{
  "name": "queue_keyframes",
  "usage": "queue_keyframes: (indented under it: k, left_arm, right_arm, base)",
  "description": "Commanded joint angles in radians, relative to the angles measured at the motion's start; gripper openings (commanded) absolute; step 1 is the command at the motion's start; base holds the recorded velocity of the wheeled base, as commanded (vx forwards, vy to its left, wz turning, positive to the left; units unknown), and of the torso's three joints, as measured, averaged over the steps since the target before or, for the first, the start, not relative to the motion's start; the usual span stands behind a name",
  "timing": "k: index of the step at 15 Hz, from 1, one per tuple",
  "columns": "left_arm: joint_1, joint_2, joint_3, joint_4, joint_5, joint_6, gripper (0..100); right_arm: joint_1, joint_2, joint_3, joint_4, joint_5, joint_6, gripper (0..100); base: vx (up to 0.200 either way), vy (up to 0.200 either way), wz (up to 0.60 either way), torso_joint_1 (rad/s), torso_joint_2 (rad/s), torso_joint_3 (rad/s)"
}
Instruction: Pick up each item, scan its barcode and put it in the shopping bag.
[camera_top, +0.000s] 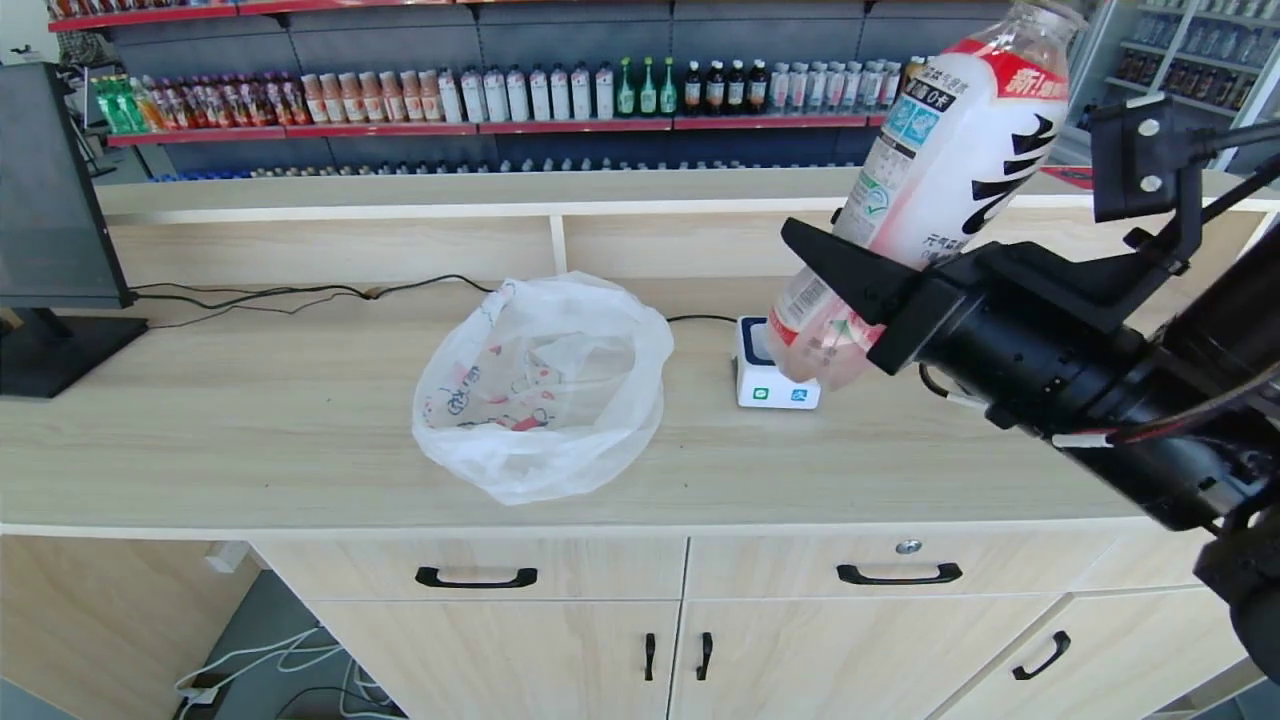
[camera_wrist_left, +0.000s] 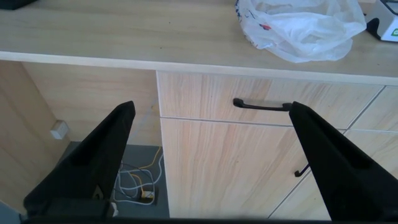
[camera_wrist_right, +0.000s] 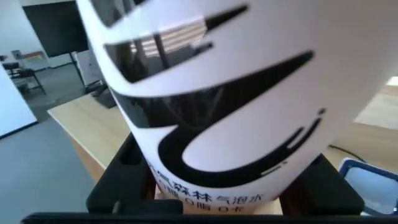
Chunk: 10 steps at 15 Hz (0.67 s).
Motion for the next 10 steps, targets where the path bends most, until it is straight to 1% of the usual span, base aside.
queue_keyframes:
  k: [1,2,3,5,7,8,10]
  left_arm:
    - [0.0,0.0,0.0,0.0,0.0,0.001,100]
    - [0.0,0.0,0.0,0.001,0.0,-0.001,100]
    - [0.0,0.0,0.0,0.001,0.0,-0.001,100]
    - [0.0,0.0,0.0,0.0,0.0,-0.002,100]
    - [0.0,0.0,0.0,-0.002,0.0,-0.001,100]
    - [0.0,0.0,0.0,-0.002,0.0,-0.001,100]
    - [0.0,0.0,0.0,-0.002,0.0,-0.002,100]
  right_arm:
    - [0.179,-0.101,0.104,0.05,0.017,0.023,0]
    - [0.259,-0.091,0.12,0.053,0.017,0.072,0]
    - [0.319,-0.085,0.124,0.053,0.016,0.127,0]
    - [0.408,-0.091,0.14,0.048,0.017,0.239,0]
    - [0.429,-0.1,0.146,0.046,0.017,0.319,0]
    - [0.429,-0.1,0.147,0.046,0.017,0.336,0]
    - [0.429,-0.101,0.156,0.046,0.085,0.394,0]
  base:
    - [0.0,0.0,0.0,0.0,0.0,0.0]
    - [0.0,0.0,0.0,0.0,0.0,0.0]
    - [0.0,0.0,0.0,0.0,0.0,0.0]
    - [0.0,0.0,0.0,0.0,0.0,0.0]
    - [0.0,0.0,0.0,0.0,0.0,0.0]
    - [0.0,0.0,0.0,0.0,0.0,0.0]
    - [0.0,0.0,0.0,0.0,0.0,0.0]
